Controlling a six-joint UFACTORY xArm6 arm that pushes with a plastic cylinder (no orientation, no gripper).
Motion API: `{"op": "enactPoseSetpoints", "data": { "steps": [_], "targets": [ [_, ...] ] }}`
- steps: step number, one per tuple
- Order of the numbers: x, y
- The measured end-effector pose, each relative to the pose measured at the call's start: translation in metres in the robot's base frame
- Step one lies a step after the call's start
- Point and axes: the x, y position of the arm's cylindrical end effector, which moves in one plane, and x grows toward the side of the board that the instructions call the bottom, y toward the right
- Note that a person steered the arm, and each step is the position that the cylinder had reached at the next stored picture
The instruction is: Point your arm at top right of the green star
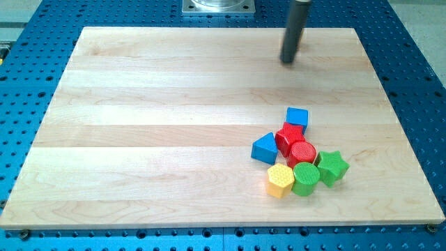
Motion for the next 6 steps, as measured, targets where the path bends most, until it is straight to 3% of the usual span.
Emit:
{"op": "enactPoseSetpoints", "data": {
  "steps": [2,4,5,6],
  "targets": [
    [-0.062,0.019],
    [-0.043,0.023],
    [-0.009,0.021],
    [0.038,0.057]
  ]
}}
